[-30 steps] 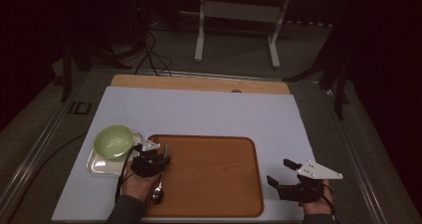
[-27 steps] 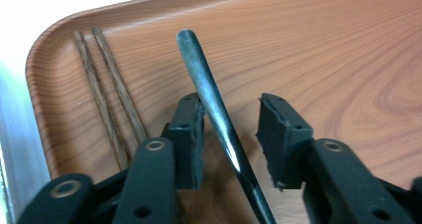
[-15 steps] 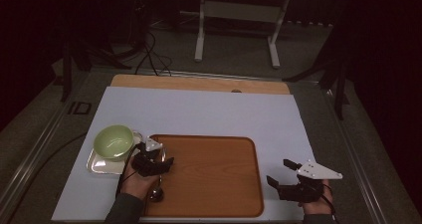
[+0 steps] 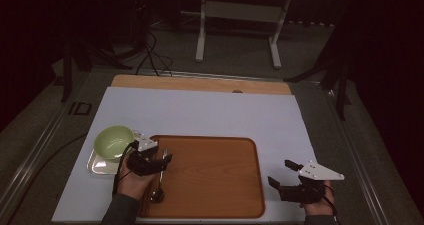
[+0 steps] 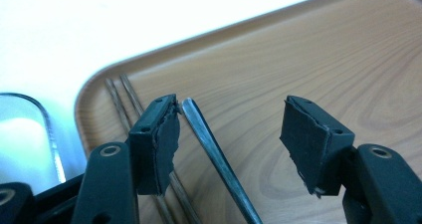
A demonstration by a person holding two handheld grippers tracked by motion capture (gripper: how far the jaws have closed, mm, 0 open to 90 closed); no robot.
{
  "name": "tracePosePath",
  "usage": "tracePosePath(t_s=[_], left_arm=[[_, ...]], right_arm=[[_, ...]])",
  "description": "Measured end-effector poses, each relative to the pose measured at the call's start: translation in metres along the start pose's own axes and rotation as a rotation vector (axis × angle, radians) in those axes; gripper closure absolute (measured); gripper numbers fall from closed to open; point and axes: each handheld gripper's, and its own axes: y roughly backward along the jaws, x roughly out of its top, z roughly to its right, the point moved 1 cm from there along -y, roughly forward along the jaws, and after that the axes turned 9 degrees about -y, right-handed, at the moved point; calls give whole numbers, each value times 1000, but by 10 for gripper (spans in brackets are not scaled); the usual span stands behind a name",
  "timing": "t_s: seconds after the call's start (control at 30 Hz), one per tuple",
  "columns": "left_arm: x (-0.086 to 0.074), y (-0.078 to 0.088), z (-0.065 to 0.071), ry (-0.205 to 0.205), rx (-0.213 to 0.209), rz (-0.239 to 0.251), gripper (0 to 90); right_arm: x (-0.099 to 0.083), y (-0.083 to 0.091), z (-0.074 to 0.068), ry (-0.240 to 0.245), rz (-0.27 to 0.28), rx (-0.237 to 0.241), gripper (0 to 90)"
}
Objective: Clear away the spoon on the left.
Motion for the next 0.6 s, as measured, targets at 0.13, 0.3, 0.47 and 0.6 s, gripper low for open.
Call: tracePosePath(t_s=[0.13, 0.3, 0.47, 0.6], left_arm=[[3, 12, -4, 3, 15, 28, 401], [4, 24, -12, 17, 30, 50, 387], [3, 34, -19, 35, 48, 60, 370], [1, 42, -27, 48, 73, 66, 359]], right_arm=[[0, 0, 0, 0, 0, 0, 145], [0, 0, 0, 0, 1, -1, 146], [0, 0, 0, -1, 1, -1, 146], [0, 0, 0, -1, 1, -2, 146]])
